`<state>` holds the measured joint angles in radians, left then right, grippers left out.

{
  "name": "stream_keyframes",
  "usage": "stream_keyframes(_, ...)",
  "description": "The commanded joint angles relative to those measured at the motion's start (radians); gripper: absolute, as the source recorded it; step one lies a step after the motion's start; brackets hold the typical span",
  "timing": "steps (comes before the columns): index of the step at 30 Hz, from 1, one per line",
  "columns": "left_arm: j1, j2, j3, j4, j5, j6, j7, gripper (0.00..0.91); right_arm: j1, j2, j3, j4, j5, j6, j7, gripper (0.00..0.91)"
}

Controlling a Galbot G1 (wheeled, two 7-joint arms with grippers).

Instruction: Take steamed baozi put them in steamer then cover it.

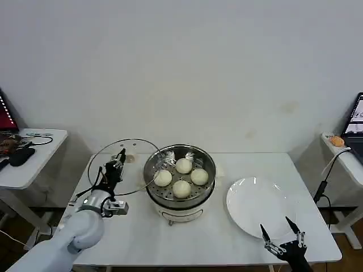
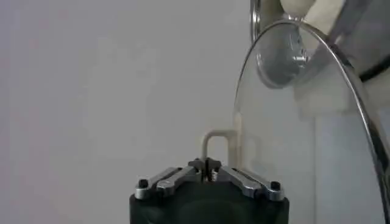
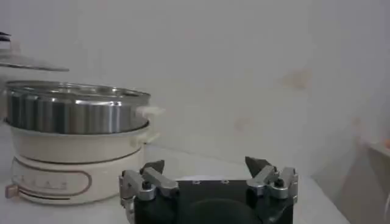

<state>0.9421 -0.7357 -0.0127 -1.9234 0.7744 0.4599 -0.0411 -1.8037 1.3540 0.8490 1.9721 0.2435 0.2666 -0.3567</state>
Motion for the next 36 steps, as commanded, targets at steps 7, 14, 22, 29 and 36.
stream_keyframes(7,-0.191,-0.050,0.229,0.027,0.006,0.052,0.004,0.000,0.010,0.001,0.001,-0.010,0.002,-0.002,-0.001,0.907)
stream_keyframes(14,-0.233,-0.077,0.280,0.045,0.003,0.074,0.012,0.000,0.009,0.009,0.001,-0.016,-0.006,0.002,-0.002,0.907)
stream_keyframes(22,-0.256,-0.103,0.313,0.047,0.005,0.103,0.021,0.000,0.012,0.017,-0.002,-0.014,-0.011,0.004,-0.002,0.907)
stream_keyframes(29,-0.286,-0.122,0.342,0.050,0.006,0.125,0.029,0.000,0.018,0.022,-0.006,-0.015,-0.016,0.004,-0.001,0.907)
stream_keyframes(36,-0.326,-0.150,0.391,0.063,0.001,0.143,0.027,0.000,0.020,0.023,-0.005,-0.016,-0.017,0.006,-0.001,0.907)
